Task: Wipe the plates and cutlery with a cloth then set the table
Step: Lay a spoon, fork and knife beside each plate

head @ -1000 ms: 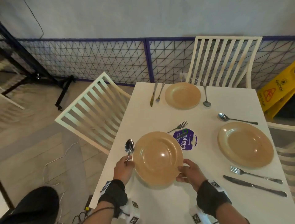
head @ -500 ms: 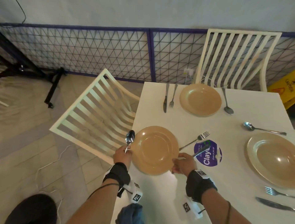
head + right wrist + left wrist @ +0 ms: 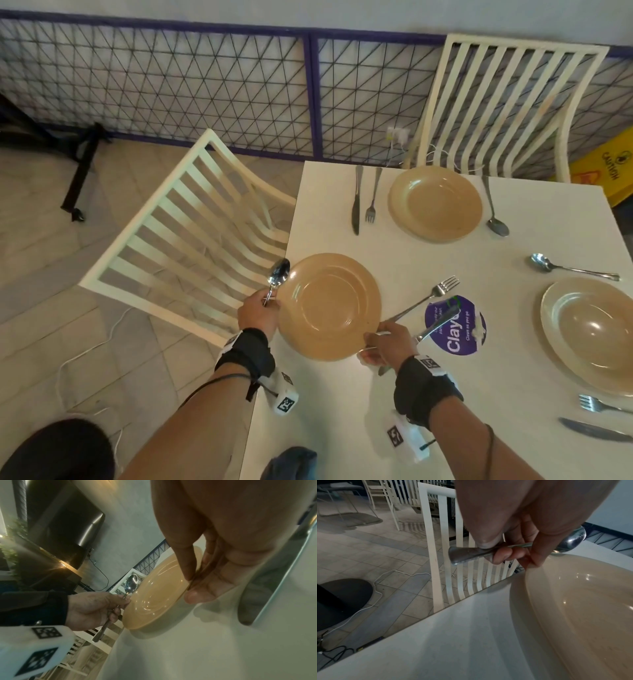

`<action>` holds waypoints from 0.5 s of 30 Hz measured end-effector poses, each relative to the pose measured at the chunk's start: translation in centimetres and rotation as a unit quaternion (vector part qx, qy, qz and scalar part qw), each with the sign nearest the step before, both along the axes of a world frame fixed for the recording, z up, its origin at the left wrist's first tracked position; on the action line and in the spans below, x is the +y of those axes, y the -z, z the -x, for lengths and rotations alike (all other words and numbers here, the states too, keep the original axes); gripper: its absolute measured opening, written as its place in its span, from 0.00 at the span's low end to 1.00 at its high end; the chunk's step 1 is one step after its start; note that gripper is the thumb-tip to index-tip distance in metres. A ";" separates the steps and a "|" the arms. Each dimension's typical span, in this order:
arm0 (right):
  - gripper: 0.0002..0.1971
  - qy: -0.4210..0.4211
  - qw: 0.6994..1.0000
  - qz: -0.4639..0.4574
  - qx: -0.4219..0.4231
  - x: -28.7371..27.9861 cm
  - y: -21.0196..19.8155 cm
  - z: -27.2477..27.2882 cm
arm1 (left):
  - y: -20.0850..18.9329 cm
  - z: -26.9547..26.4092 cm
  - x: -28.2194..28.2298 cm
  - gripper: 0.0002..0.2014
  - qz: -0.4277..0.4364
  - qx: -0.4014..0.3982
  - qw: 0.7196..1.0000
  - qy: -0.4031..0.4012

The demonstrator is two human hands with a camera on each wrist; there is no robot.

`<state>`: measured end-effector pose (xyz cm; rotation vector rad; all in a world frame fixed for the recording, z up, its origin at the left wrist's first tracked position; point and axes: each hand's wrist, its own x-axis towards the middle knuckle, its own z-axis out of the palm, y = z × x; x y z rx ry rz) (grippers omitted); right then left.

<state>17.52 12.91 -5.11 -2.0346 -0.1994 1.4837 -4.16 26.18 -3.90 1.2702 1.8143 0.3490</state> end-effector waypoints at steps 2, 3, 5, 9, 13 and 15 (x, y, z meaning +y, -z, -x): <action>0.11 -0.013 1.000 0.003 -0.001 -0.3 -0.1 0.3 | 0.0 0.1 0.0 0.13 -0.001 0.005 1.000 0.011; 0.11 -0.015 1.000 0.002 0.002 -0.4 -0.3 0.4 | 0.0 0.2 0.0 0.13 -0.001 0.007 1.000 0.015; 0.12 -0.014 1.000 -0.001 0.018 -0.6 -0.7 0.5 | 0.0 0.4 0.0 0.13 -0.002 0.007 1.000 0.017; 0.11 -0.041 0.999 0.022 -0.027 -1.0 -1.4 -0.4 | -0.7 0.7 0.2 0.12 -0.034 0.016 0.999 0.030; 0.10 -0.106 0.977 -0.028 -0.185 0.0 -3.7 -2.8 | -2.5 0.4 1.2 0.15 -0.097 0.029 0.990 0.102; 0.13 -0.095 0.976 -0.123 -0.153 1.2 -5.2 -3.5 | -3.4 -0.7 1.7 0.16 -0.112 0.029 0.977 0.182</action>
